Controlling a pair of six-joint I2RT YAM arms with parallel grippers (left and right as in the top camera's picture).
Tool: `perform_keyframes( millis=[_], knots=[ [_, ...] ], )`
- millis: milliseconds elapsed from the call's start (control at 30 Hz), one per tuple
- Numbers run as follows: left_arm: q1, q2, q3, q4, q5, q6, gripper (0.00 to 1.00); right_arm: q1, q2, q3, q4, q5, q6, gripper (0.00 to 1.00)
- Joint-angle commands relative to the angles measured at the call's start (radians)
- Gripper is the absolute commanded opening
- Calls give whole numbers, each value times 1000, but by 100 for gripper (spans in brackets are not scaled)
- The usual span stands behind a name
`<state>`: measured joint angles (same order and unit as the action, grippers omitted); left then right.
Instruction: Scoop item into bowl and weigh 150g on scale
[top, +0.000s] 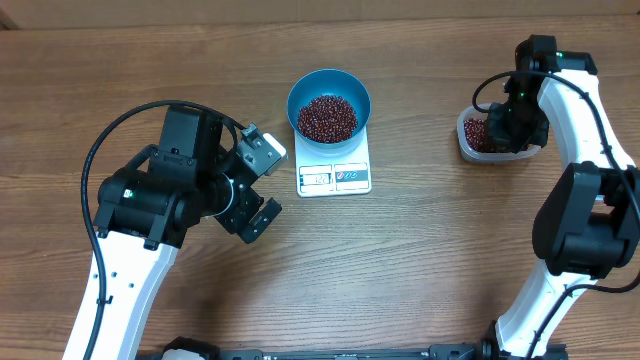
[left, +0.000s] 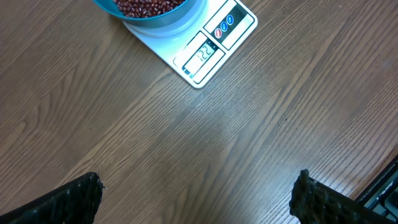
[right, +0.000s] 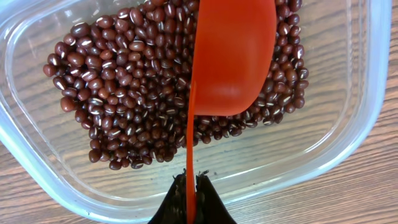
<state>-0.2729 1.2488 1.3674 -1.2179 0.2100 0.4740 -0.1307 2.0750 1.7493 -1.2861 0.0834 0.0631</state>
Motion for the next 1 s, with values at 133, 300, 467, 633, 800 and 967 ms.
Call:
perform_keyframes(
  millis=[133, 300, 467, 633, 800, 967],
  knots=[
    [4, 6, 0, 3, 19, -10, 100, -5, 13, 24, 21, 80, -35, 3],
    [4, 6, 0, 3, 19, -10, 100, -5, 13, 24, 16, 18, -75, 4],
    [4, 6, 0, 3, 19, -10, 100, 1, 13, 24, -4, -34, -99, 4],
    [4, 6, 0, 3, 19, -10, 99, 2, 13, 24, -25, -47, -127, 4],
    [4, 6, 0, 3, 19, -10, 100, 2, 13, 24, -35, -94, -154, 3],
    [4, 6, 0, 3, 19, -10, 100, 2, 13, 24, -55, -195, -233, 4]
  ],
)
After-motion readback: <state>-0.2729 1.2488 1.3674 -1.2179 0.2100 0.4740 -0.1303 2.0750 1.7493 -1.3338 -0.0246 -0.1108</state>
